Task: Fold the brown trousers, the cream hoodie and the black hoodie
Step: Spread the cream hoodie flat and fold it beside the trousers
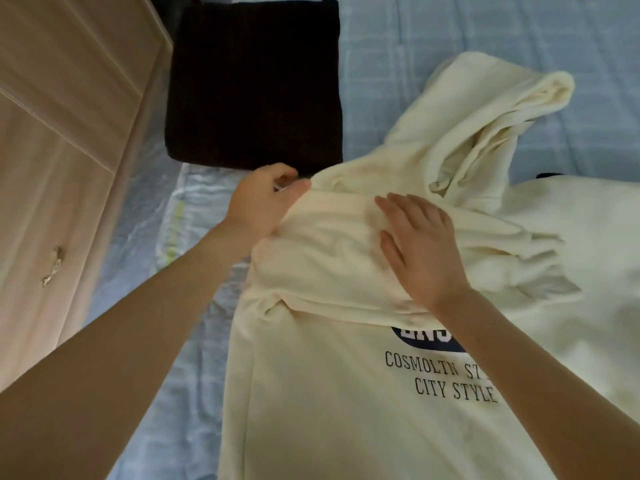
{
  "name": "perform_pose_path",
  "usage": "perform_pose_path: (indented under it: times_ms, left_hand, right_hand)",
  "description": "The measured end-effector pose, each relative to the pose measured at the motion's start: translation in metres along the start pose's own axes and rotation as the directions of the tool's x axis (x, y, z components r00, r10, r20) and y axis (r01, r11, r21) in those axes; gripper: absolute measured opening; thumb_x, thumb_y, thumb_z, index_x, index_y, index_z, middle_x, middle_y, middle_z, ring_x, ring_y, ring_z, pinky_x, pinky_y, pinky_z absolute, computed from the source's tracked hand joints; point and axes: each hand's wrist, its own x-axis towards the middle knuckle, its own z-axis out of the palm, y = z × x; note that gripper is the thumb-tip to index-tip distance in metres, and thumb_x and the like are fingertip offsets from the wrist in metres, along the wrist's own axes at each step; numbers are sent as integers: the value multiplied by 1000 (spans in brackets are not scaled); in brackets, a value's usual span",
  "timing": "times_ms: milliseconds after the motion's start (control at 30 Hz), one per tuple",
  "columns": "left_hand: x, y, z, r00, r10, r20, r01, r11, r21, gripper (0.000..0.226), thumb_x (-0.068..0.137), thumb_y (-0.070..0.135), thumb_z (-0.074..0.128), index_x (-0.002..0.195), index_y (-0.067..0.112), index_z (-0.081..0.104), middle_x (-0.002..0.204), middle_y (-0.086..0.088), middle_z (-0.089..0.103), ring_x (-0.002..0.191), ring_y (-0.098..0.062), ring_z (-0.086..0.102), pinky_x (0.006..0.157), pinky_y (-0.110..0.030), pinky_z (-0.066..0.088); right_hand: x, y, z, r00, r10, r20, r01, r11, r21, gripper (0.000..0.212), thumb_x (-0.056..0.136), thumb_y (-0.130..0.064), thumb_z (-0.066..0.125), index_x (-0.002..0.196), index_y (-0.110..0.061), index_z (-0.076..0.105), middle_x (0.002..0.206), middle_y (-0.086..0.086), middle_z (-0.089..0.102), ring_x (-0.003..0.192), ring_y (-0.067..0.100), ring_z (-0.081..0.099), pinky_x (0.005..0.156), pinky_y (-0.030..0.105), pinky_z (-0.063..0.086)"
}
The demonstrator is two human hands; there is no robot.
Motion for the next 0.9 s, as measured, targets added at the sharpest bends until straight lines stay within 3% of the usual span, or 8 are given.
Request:
perform_pose_path:
  times_ms: [133,267,367,500,600,700,800,900]
  left_hand:
    - [18,15,12,978,-147,145,156,986,-56,8,84,30,74,85,22,75,72,14,66,72,-1,60,58,-7,41]
    - [24,21,-3,997,-4,-75,-4,995,-95,2,77,21,79,78,23,79,57,28,62,60,11,61,59,-4,43]
    - [33,23,-22,943,145,-298,-148,989,12,6,78,26,78,84,25,79,72,19,68,71,1,64,71,-14,49]
    - [38,26,-19,953,276,-123,-238,937,257,13,87,25,71,96,17,74,90,3,65,88,-14,58,79,-31,48]
    - [21,22,-17,934,348,-84,-329,927,182,27,86,26,73,110,15,67,97,4,56,93,-12,54,83,-27,47]
    - [-24,1,-13,968,93,-234,-108,993,-55,31,89,34,68,115,19,58,105,3,53,91,-12,55,81,-28,49]
    - [-65,-20,1,931,-335,-146,301,929,-215,54,84,41,74,124,13,53,120,-4,52,107,-20,54,88,-28,46]
    - [-83,-28,13,910,-409,-72,388,900,-199,39,81,49,72,106,23,59,97,11,63,85,-5,58,67,-16,38]
  right_hand:
    - [28,-5,1,993,59,106,-52,997,-65,48,103,-32,44,150,-20,42,139,5,55,131,31,45,115,53,23]
    - [36,1,-3,991,133,-6,-133,984,-119,22,97,-30,58,111,-17,69,104,7,62,103,32,55,93,49,30]
    - [30,26,-13,966,231,-114,-243,965,-103,17,92,-26,63,91,-11,70,87,8,61,89,34,57,76,41,25]
    - [27,34,-15,946,322,-51,-325,939,-110,23,96,-30,58,92,-10,69,88,10,63,92,34,55,80,43,30]
    - [26,33,-15,959,279,-55,-279,960,15,27,98,-35,54,91,-13,68,85,2,64,93,30,56,86,45,33]
    - [9,47,-26,948,286,-137,-248,938,243,31,93,-33,52,112,-14,68,101,4,66,101,28,57,93,49,41]
    - [-27,65,-29,875,396,-279,-368,918,149,35,86,-26,53,116,-8,60,110,16,61,104,35,48,90,46,37]
    - [-59,88,-24,730,649,-213,-645,758,97,45,86,-32,60,119,-2,54,113,24,59,104,40,48,94,45,32]
